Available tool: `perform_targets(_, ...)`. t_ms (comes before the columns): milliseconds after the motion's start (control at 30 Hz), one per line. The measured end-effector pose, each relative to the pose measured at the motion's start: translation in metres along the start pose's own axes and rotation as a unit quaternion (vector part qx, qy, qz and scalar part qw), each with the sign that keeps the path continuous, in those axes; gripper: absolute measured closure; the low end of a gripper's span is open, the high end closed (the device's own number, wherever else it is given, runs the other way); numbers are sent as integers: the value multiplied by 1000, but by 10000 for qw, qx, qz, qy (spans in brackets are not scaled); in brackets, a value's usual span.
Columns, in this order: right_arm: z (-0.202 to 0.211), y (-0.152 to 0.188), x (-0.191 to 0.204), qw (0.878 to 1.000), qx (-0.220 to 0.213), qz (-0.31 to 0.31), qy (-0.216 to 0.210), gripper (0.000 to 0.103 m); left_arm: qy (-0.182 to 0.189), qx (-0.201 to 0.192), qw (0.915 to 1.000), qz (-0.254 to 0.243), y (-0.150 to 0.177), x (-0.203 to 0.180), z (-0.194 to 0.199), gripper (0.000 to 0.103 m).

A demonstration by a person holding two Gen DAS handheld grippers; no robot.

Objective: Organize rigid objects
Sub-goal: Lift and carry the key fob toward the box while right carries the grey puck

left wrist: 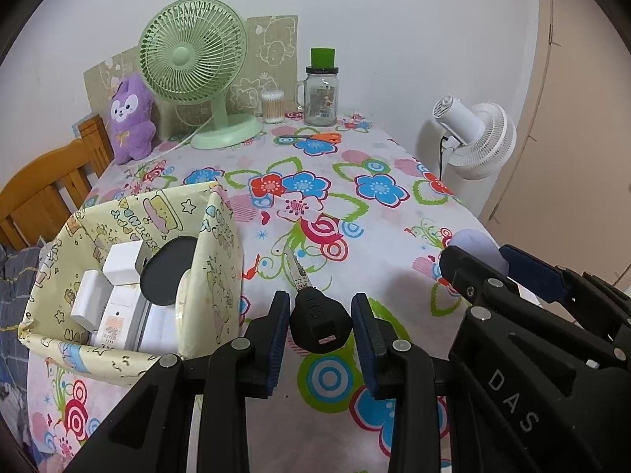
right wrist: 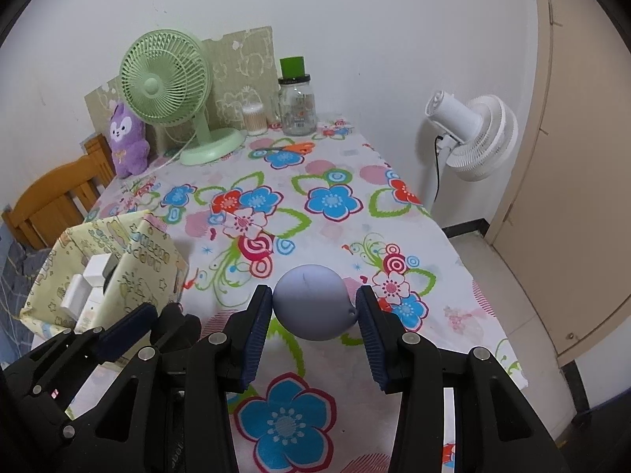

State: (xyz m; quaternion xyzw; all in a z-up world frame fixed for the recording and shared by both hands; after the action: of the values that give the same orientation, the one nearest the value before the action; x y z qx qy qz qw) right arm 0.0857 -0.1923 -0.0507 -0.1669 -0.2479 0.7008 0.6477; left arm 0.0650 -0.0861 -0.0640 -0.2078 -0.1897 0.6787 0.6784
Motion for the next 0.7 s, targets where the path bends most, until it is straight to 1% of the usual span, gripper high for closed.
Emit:
perform_targets(300,18,-5,14,9999,-133,47,-47,55,-47,-109,9999,-48,-4,11,20,71)
perform_targets(700,36,-16,32,9994,-293,139,-70,55,-44,-163,9999,-8,-12,26,38,71)
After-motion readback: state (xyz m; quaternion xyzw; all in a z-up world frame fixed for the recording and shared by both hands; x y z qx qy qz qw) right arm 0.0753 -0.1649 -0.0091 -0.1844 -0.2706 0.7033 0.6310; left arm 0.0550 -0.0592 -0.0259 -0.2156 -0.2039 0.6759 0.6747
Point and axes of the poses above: each gripper's, at about its wrist camera, not at the fingertips, and z roughly against the way its jaws point, x to its left, y to its underside, the point moved 1 cm from there along -z, roughly the way its jaws point, and after that the axes turned 10 degrees about x, right-handed, at the moved point
